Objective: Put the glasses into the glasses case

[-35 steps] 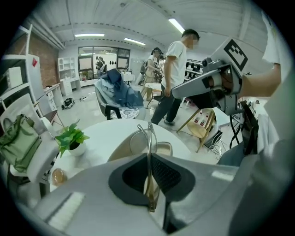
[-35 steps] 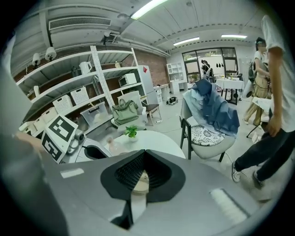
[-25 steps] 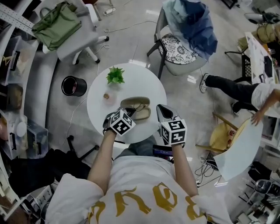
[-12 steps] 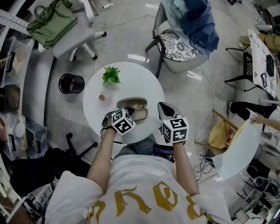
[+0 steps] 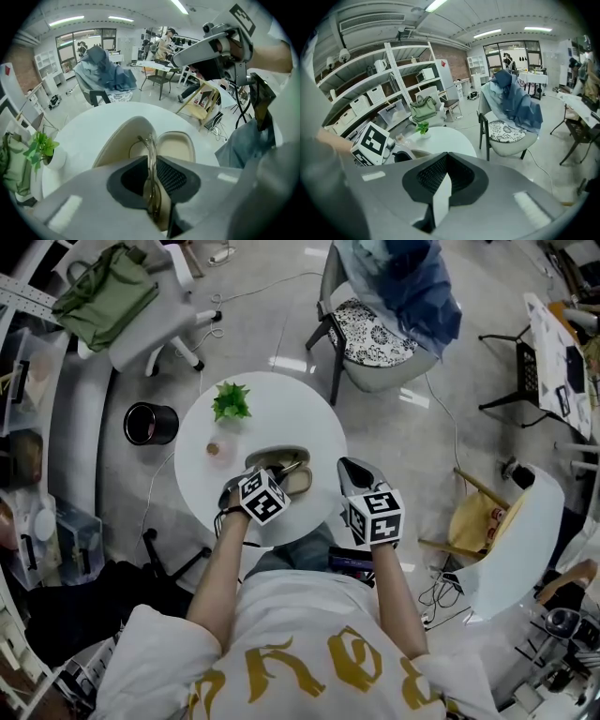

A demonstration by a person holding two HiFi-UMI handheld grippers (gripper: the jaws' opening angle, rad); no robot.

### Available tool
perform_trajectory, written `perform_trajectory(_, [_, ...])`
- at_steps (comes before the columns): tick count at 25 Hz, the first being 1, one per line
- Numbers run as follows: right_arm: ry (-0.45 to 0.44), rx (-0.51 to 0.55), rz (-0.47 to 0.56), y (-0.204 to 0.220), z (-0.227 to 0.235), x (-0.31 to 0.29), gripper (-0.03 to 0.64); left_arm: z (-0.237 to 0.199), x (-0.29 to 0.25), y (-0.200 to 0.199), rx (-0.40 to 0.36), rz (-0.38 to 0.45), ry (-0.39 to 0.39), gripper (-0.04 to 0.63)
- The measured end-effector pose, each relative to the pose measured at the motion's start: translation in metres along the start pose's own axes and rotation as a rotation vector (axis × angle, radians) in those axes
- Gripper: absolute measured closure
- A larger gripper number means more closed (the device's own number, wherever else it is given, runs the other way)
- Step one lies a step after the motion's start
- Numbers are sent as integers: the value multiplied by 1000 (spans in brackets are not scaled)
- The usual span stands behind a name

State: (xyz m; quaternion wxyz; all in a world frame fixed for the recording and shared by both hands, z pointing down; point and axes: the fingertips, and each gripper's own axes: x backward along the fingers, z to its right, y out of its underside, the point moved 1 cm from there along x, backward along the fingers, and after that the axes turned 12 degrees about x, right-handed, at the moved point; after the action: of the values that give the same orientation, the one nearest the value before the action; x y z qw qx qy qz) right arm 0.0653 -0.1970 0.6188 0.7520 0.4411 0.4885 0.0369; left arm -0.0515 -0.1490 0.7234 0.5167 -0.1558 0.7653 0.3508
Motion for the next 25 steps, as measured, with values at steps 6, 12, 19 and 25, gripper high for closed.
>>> perform_trajectory(6, [22, 2, 34, -5, -1, 13, 592, -2, 13, -11, 2, 63, -38, 537])
perform_trajectory(12, [36, -1, 78, -12, -7, 27, 592, -7, 41, -26, 60, 189, -91, 540])
perform_trajectory(19, [56, 23, 130, -25, -23, 46, 594, -4, 87, -44, 98, 343, -138, 564])
perform_trajectory(25, [80, 40, 198, -41, -34, 66, 594, 6, 130, -60, 117, 476, -178, 594])
